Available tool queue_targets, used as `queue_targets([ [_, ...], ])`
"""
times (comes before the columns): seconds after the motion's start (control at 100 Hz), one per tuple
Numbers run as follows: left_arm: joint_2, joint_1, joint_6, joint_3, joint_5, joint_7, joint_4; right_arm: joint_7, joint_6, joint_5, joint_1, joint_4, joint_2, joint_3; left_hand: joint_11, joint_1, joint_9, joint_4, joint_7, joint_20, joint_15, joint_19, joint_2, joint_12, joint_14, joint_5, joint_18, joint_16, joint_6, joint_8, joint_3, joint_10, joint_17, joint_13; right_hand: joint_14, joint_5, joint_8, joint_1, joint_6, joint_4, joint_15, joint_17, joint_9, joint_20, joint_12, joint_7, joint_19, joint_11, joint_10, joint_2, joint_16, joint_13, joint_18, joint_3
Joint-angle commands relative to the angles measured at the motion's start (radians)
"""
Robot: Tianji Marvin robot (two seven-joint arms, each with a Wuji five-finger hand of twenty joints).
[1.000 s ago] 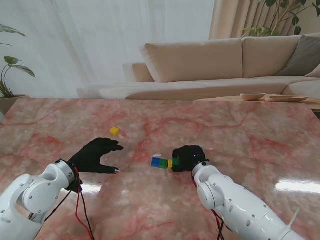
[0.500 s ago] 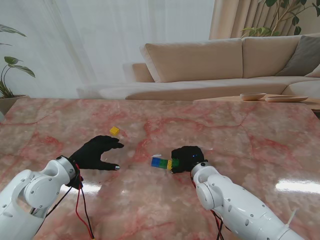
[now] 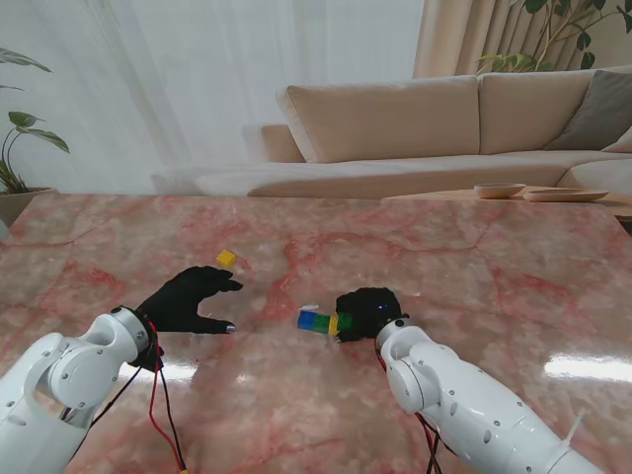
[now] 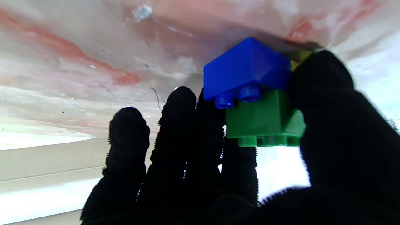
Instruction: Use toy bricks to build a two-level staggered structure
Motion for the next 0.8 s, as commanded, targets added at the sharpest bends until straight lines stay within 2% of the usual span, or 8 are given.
queue_targets([
  [0.0, -0.004, -0.009, 0.026, 0.006, 0.015, 0.022, 0.008, 0.018, 0.001, 0.000, -0.004, 0.004, -0.001, -0.002, -0.016, 0.021, -0.027, 0.026, -0.005, 0.045, -0.032, -0.008, 0.027, -0.014, -0.017, 0.012, 0.012, -0.001, 0.012, -0.007, -0.046, 0.012, -0.014, -0.046, -0.023, 0.048, 0.006, 0.066, -0.120, -0.018, 0.001, -0.006, 0.034, -0.003, 0.025, 0.067, 0.033, 0.007, -0.040, 0.037, 0.021, 0.022, -0.015, 0.131],
  [0.07, -0.008, -0.026, 0.057, 0.011, 0.036, 0.044, 0.011, 0.020, 0.000, -0.001, -0.002, 0.005, 0.000, -0.004, -0.009, 0.023, -0.017, 0.028, -0.002, 0.128, -0.020, 0.036, 0.027, -0.008, 0.003, 0.018, 0.036, 0.021, 0.011, -0.006, -0.051, 0.026, -0.029, -0.040, -0.023, 0.047, 0.005, 0.063, -0.121, -0.020, -0.001, -0.008, 0.032, -0.003, 0.024, 0.067, 0.032, 0.006, -0.039, 0.036, 0.021, 0.020, -0.015, 0.128],
  [0.13, -0.010, -0.048, 0.081, 0.016, 0.055, 0.055, 0.016, 0.023, 0.001, -0.003, 0.001, 0.007, 0.000, -0.008, -0.002, 0.025, -0.010, 0.028, -0.001, 0.143, -0.013, 0.042, 0.022, -0.003, 0.012, 0.020, 0.041, 0.027, 0.013, -0.005, -0.050, 0.029, -0.028, -0.032, -0.023, 0.047, 0.006, 0.062, -0.122, -0.021, -0.003, -0.009, 0.032, -0.003, 0.024, 0.068, 0.031, 0.006, -0.039, 0.036, 0.020, 0.019, -0.016, 0.126],
  [0.14, -0.011, -0.053, 0.085, 0.017, 0.058, 0.056, 0.017, 0.024, 0.001, -0.003, 0.002, 0.007, 0.000, -0.009, 0.004, 0.024, -0.007, 0.027, 0.001, 0.170, -0.005, 0.053, 0.017, 0.010, 0.017, 0.021, 0.043, 0.039, 0.013, -0.004, -0.045, 0.031, -0.034, -0.029, -0.023, 0.047, 0.006, 0.060, -0.122, -0.022, -0.003, -0.009, 0.031, -0.003, 0.023, 0.068, 0.030, 0.005, -0.039, 0.036, 0.020, 0.019, -0.016, 0.125],
  [0.28, -0.008, -0.135, 0.122, 0.034, 0.089, 0.039, 0.047, 0.028, 0.002, 0.002, 0.007, 0.012, -0.001, -0.017, 0.010, 0.026, -0.016, 0.027, 0.006, 0.215, 0.007, 0.065, 0.005, 0.042, 0.027, 0.020, 0.038, 0.062, 0.018, -0.001, -0.031, 0.034, -0.037, -0.024, -0.022, 0.045, 0.005, 0.062, -0.123, -0.022, -0.005, -0.012, 0.031, -0.003, 0.022, 0.068, 0.028, 0.005, -0.039, 0.035, 0.020, 0.017, -0.015, 0.124],
  [0.49, -0.002, -0.278, 0.133, 0.088, 0.103, 0.011, 0.153, 0.029, 0.005, 0.013, 0.018, 0.020, -0.004, -0.027, 0.007, 0.025, -0.040, 0.018, 0.002, 0.252, 0.007, 0.068, -0.036, 0.053, 0.009, 0.000, 0.014, 0.074, 0.016, -0.002, 0.042, 0.013, -0.030, -0.019, -0.022, 0.047, 0.004, 0.063, -0.122, -0.021, -0.007, -0.015, 0.031, -0.003, 0.021, 0.070, 0.024, 0.006, -0.039, 0.036, 0.019, 0.015, -0.013, 0.123],
  [0.68, 0.001, -0.419, 0.157, 0.177, 0.092, -0.021, 0.295, 0.036, 0.006, 0.018, 0.026, 0.025, -0.004, -0.030, -0.025, 0.026, -0.051, 0.008, -0.016, 0.237, 0.003, 0.058, -0.067, 0.010, -0.014, -0.040, -0.014, 0.061, 0.018, -0.011, 0.097, -0.003, -0.020, -0.010, -0.020, 0.051, 0.003, 0.064, -0.122, -0.020, -0.007, -0.016, 0.035, -0.002, 0.021, 0.072, 0.023, 0.007, -0.039, 0.035, 0.020, 0.017, -0.012, 0.126],
  [0.79, -0.001, -0.501, 0.169, 0.244, 0.074, -0.023, 0.386, 0.039, 0.004, 0.018, 0.027, 0.027, -0.003, -0.030, -0.049, 0.025, -0.055, -0.001, -0.023, 0.235, -0.014, 0.086, -0.093, -0.028, -0.052, -0.057, -0.018, 0.027, 0.010, -0.017, 0.147, -0.020, -0.013, -0.017, -0.020, 0.053, 0.003, 0.064, -0.123, -0.020, -0.007, -0.016, 0.037, -0.002, 0.021, 0.074, 0.023, 0.008, -0.039, 0.034, 0.020, 0.018, -0.012, 0.127],
])
